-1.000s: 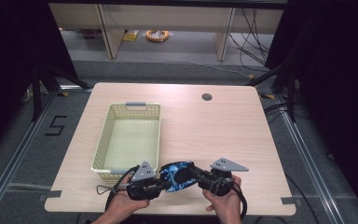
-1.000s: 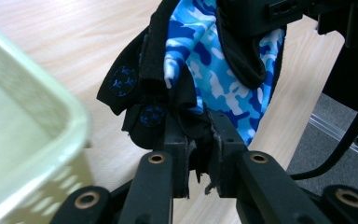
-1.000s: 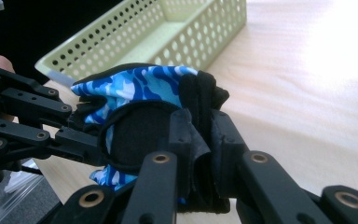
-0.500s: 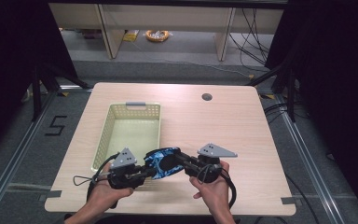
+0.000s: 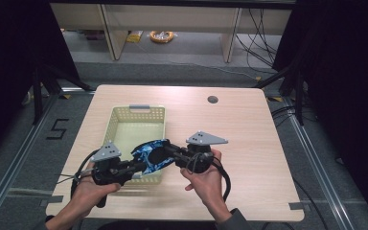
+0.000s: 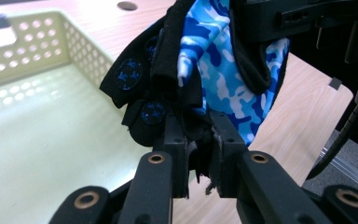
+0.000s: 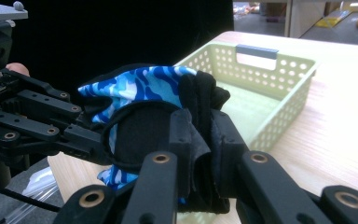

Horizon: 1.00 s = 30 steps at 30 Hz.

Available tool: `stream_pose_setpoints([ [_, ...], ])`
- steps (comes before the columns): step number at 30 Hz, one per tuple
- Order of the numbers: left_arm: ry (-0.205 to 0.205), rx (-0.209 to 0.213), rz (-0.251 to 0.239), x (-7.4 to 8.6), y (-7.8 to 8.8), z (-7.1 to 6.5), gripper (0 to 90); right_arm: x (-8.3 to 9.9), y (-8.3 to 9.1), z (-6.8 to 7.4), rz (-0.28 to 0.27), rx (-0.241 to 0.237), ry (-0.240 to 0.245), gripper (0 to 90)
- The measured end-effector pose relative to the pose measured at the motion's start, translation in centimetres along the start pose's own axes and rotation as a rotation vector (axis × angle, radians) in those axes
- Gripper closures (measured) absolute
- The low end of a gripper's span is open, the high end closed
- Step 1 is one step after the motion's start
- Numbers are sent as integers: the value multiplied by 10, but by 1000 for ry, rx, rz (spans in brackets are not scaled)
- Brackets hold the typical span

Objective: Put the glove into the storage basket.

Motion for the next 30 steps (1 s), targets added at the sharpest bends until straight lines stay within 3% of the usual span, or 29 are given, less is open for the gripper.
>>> stream_pose_setpoints([
  [1, 10, -1, -3, 1, 0, 3, 789, 0, -3, -1, 1, 2, 4, 810],
  [2, 2, -8, 3, 2, 1, 6, 789, 0, -7, 1, 0, 3, -23, 810],
  [5, 15, -35, 27, 7, 2, 17, 789, 0, -23, -1, 3, -7, -4, 810],
  [7, 23, -37, 27, 10, 0, 25, 790, 0, -29, 0, 11, -8, -30, 810],
  [9, 41, -37, 44, 13, 0, 32, 790, 1, -38, 1, 23, -12, -25, 810],
  [12, 68, -62, 68, 19, 0, 47, 789, 2, -56, 3, 36, -10, -57, 810],
  [15, 78, -66, 79, 22, 0, 54, 789, 2, -66, 2, 41, -14, -72, 809],
  [18, 77, -81, 129, 31, 0, 68, 788, 7, -81, 4, 69, -23, -84, 807],
  [19, 77, -81, 129, 31, 0, 68, 788, 7, -81, 4, 69, -23, -84, 807],
  [20, 104, -93, 125, 35, -2, 72, 788, 10, -87, 5, 80, -24, -84, 807],
  [21, 104, -93, 125, 35, -2, 72, 788, 10, -87, 5, 80, -24, -84, 807],
  [22, 93, -96, 159, 40, -2, 77, 788, 13, -93, 5, 96, -23, -85, 806],
  [28, 98, -87, 201, 47, -7, 83, 787, 22, -102, 5, 152, -26, -77, 810],
  [30, 110, -78, 192, 47, -10, 83, 787, 24, -103, 5, 174, -19, -73, 811],
])
Point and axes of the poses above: each handheld gripper's, and its own axes: y roughly backward along the jaws, x roughly out of its underside, z roughly to its left, the point moved 6 cm from there along -y, roughly forward along the jaws, and after that the axes turned 8 degrees about z, right-handed, at the moved point
